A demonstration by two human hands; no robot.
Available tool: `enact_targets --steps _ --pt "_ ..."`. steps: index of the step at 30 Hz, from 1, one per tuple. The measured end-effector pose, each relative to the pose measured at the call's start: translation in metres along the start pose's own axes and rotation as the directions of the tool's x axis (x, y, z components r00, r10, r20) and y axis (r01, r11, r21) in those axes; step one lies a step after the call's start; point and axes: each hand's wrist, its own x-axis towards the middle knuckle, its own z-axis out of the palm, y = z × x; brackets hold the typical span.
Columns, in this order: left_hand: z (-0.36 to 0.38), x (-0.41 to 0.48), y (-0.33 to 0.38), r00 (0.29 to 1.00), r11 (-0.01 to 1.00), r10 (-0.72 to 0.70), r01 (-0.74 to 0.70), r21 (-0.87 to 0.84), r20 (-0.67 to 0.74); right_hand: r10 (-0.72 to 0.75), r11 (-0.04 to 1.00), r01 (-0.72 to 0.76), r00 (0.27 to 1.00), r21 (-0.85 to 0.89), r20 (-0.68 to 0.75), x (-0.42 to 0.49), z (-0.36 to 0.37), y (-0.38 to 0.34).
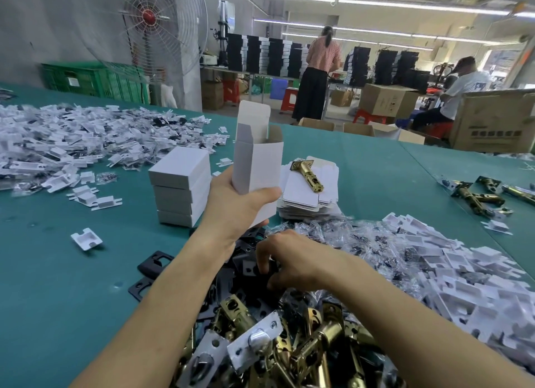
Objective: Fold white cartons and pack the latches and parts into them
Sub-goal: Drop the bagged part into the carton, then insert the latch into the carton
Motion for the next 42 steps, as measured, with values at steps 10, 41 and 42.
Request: enact_targets --steps 10,41,42 --pt "0.0 0.002 -0.002 0.998 1.0 0.03 -0.03 0.005 -0.052 0.138 0.98 -0.099 0.962 0.173 -0.234 -0.019 -0.033 0.004" --pt "0.013 -0.022 -0.007 0.835 0.969 0.22 -0.247 -0.013 0.504 -0.146 0.987 0.131 0.542 -0.088 -0.827 -0.1 -0.116 -0.023" --pt "0.014 -0.022 -0.007 0.836 0.969 0.225 -0.248 -0.021 0.5 -0.132 0.99 0.114 0.578 -0.08 -0.805 -0.1 -0.116 -0.024"
